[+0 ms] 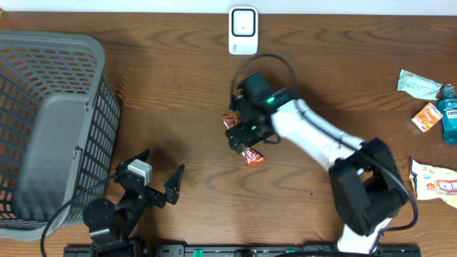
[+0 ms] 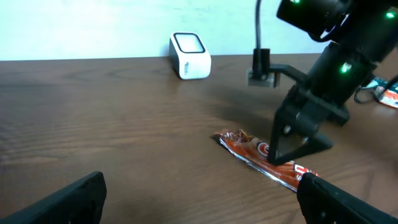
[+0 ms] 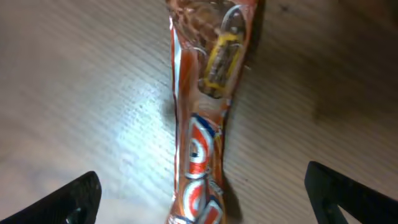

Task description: Scan the item barcode

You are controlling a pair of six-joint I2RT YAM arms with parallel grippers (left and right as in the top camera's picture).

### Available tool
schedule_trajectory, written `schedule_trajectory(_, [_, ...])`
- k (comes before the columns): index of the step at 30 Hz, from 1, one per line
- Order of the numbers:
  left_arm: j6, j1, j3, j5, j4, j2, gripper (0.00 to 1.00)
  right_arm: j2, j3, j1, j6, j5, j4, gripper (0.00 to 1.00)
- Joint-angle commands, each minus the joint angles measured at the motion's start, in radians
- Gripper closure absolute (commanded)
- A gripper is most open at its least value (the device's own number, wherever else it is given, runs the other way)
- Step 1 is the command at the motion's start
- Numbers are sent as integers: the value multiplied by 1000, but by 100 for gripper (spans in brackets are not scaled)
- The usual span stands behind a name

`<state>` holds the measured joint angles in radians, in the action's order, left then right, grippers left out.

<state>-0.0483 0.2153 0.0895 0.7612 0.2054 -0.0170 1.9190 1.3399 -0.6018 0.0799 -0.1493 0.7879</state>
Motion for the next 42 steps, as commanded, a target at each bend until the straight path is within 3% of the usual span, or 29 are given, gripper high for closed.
schedule_trajectory(1, [5,2,-17,13,22,5,2,-18,7,-134,212,427,0,1])
schedule_trajectory(3, [5,2,-17,13,22,5,2,-12,6,-179,248,525,-9,1])
schedule_trajectory(5, [5,2,-17,13,22,5,2,2,6,-216,257,591,-28,10])
schedule_trajectory(9, [5,2,-17,13,22,5,2,48,6,-251,256,595,-71,31])
schedule_trajectory(13, [5,2,-17,13,22,5,2,80,6,-264,257,592,-86,34])
schedule_trajectory(17, [5,2,-17,13,22,5,2,95,6,-274,257,584,-89,50])
schedule_trajectory(24, [5,2,-17,13,22,5,2,89,36,-315,256,589,-64,49])
schedule_trajectory(29, [5,2,-17,13,22,5,2,90,54,-349,256,589,-57,57])
schedule_trajectory(33, [5,2,-17,13,22,5,2,102,53,-351,256,593,-62,57])
schedule_trajectory(42, [5,2,-17,13,22,5,2,216,53,-291,240,596,-81,80])
